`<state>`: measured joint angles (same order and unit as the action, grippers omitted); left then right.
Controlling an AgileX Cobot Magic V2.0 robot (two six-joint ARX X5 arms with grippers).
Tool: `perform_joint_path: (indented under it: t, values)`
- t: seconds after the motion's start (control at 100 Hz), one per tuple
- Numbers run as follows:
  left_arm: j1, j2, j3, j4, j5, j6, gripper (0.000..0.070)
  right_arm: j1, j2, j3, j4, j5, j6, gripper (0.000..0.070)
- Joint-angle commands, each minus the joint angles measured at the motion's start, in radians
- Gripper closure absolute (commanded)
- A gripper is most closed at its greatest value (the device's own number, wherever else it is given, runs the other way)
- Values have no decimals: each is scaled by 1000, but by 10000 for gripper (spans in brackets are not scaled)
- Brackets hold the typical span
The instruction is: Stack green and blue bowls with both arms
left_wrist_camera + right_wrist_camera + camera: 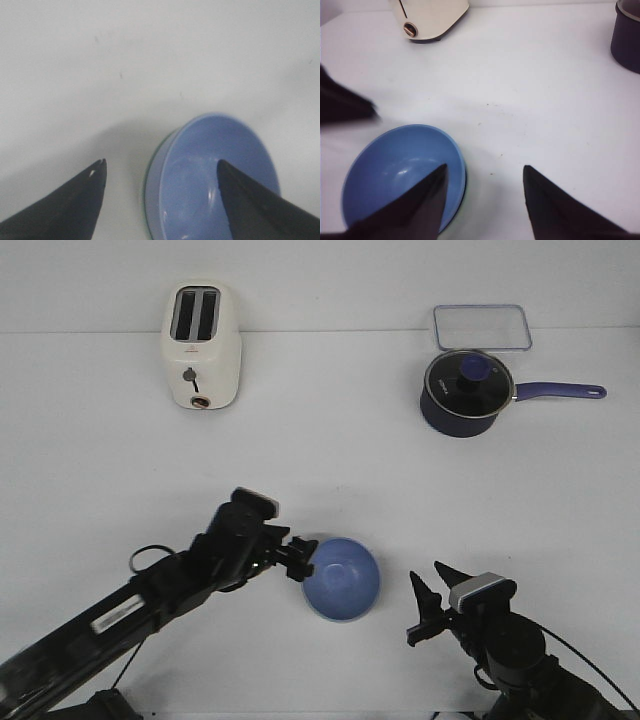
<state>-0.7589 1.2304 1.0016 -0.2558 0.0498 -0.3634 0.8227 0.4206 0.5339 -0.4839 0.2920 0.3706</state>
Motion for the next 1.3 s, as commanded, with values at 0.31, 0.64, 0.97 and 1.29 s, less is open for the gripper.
perform_joint_path:
  t: [0.31,0.64,0.97,1.29]
  values:
    - [9,-443,-267,-108,-269,-23,295,8,6,3,18,5,-10,394]
    - [9,-526,-394,-20,-270,-15,689,8,6,3,19,5,-13,691]
    - [9,-551,-393,105,-270,-12,685,8,4,3,26,-3,-5,691]
    - [11,-587,-393,209,-270,-5,686,8,4,3,27,-3,-5,691]
